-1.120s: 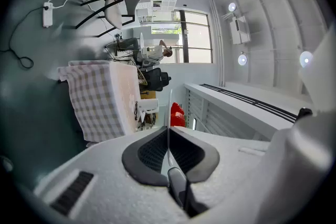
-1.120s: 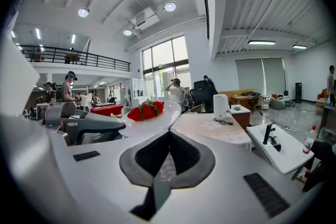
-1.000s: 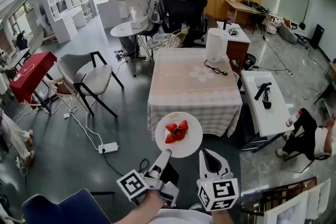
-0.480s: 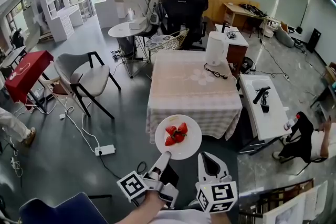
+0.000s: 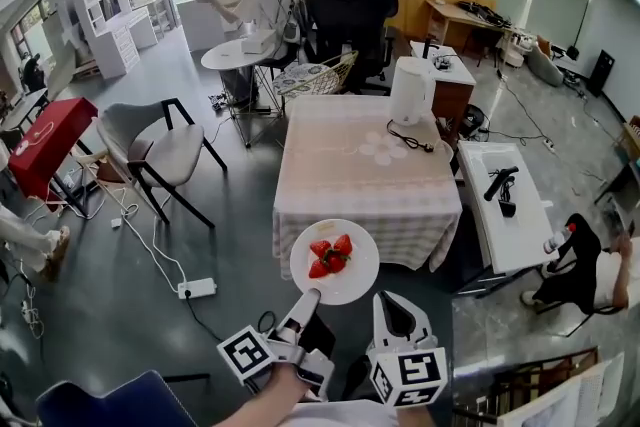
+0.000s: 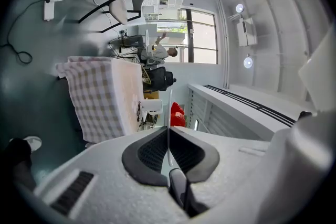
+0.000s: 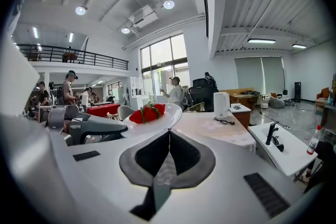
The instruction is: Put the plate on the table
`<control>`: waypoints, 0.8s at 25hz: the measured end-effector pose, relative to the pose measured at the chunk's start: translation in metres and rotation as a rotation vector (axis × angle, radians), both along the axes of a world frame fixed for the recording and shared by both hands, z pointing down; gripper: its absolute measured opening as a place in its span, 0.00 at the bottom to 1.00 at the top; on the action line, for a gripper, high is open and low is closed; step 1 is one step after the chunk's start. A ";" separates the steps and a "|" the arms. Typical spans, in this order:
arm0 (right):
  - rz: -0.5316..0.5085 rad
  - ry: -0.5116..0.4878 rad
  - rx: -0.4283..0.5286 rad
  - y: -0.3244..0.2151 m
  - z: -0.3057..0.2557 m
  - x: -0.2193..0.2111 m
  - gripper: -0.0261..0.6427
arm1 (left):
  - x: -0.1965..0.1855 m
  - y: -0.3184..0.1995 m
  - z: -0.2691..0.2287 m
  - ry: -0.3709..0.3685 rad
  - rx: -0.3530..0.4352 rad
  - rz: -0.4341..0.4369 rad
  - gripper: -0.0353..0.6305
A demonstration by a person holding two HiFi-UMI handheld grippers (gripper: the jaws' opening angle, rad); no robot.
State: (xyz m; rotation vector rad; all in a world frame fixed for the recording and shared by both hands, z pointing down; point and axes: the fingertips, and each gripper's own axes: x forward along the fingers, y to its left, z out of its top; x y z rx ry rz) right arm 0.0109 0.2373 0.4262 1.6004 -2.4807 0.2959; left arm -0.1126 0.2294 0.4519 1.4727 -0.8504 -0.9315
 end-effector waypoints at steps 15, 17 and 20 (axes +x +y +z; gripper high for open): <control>-0.077 0.002 -0.057 -0.127 0.017 0.061 0.05 | 0.056 -0.110 0.022 -0.015 -0.069 -0.052 0.08; -0.093 0.008 -0.058 -0.138 0.016 0.066 0.05 | 0.063 -0.120 0.021 -0.018 -0.077 -0.064 0.08; -0.115 0.004 -0.056 -0.154 0.013 0.076 0.05 | 0.075 -0.135 0.019 -0.026 -0.077 -0.076 0.08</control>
